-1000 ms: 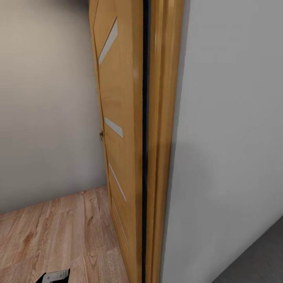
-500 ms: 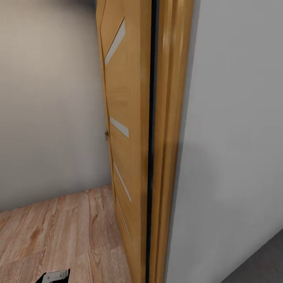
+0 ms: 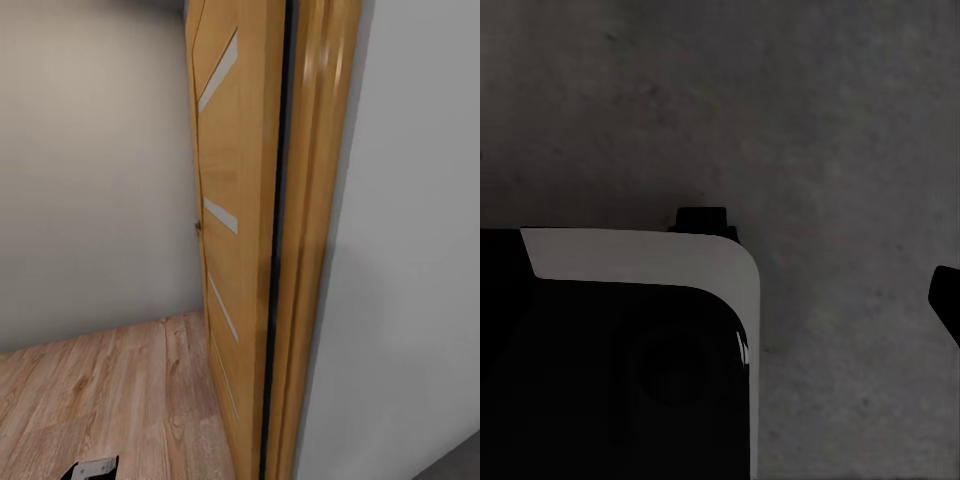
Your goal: Move the two storage containers from the living room to the garage. In the garage, place one container on the floor and stack the other container on top of it (either order is fine).
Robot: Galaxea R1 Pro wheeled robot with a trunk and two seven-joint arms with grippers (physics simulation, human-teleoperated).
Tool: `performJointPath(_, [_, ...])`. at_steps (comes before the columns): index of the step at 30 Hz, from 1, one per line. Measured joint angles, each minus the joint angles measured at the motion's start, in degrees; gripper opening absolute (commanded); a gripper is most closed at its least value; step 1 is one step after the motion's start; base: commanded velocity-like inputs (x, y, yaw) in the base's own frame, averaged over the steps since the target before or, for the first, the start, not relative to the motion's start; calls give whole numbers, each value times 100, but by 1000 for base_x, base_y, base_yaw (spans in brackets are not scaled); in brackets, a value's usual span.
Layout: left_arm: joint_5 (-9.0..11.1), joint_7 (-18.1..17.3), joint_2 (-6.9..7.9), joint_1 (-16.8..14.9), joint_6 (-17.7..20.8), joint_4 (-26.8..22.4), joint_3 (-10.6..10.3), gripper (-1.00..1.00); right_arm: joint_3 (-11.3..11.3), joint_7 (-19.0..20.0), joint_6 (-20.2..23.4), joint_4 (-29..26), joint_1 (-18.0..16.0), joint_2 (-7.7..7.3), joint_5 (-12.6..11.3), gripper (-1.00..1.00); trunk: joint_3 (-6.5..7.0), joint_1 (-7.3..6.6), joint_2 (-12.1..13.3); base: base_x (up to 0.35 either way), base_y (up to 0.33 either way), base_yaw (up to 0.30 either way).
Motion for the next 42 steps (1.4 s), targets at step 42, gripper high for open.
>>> performJointPath(42, [0, 0, 0, -1, 0, 1, 1, 100, 0, 0, 0, -1, 1, 0, 0, 100, 0, 0, 0, 0, 0, 129])
